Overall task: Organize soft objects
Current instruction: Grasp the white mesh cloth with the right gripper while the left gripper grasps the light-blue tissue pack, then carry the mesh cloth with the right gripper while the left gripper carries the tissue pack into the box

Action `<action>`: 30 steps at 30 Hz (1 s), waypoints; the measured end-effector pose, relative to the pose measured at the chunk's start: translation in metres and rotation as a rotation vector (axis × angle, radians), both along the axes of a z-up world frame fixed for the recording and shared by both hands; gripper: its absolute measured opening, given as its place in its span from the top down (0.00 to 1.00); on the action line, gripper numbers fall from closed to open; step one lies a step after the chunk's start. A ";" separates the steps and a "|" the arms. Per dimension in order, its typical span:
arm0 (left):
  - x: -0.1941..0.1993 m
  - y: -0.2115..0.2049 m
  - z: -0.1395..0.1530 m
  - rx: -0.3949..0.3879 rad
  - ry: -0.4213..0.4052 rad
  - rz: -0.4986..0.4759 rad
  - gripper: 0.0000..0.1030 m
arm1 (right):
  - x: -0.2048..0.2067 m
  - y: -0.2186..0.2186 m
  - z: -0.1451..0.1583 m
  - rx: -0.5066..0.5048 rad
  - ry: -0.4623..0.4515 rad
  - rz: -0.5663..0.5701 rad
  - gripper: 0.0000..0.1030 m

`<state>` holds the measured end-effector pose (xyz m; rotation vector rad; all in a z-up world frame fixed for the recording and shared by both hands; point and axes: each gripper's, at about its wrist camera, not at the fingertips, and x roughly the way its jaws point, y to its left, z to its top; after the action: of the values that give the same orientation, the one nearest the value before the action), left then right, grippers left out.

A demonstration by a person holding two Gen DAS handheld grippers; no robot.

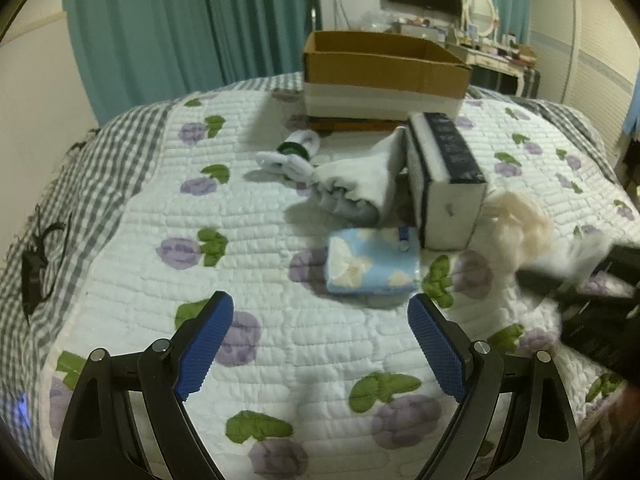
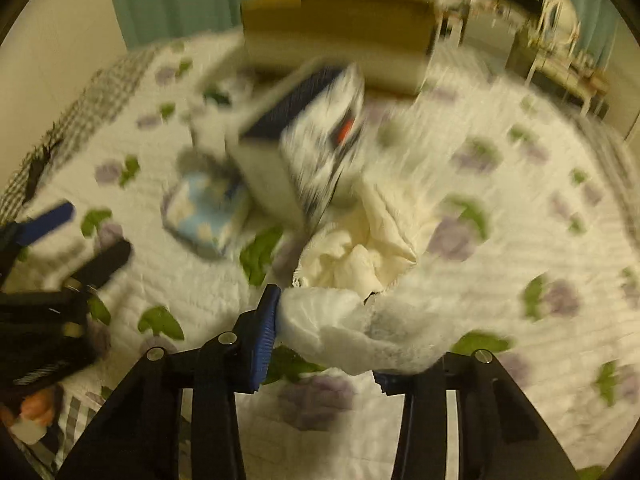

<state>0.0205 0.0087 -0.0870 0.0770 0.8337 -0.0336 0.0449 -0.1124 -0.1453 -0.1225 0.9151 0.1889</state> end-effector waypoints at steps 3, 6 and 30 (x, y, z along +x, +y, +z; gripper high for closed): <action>0.008 -0.010 -0.003 -0.017 0.016 -0.032 0.12 | -0.003 -0.011 0.032 -0.010 -0.086 -0.002 0.61; 0.020 -0.017 -0.012 -0.049 0.042 -0.051 0.13 | 0.010 -0.015 0.050 -0.054 -0.128 0.014 0.61; 0.022 -0.033 -0.025 -0.046 0.032 -0.102 0.30 | 0.007 -0.035 0.045 0.038 -0.202 0.047 0.61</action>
<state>0.0429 -0.0241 -0.1120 0.0754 0.8598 -0.1503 0.0519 -0.1470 -0.1007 -0.1252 0.7073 0.2329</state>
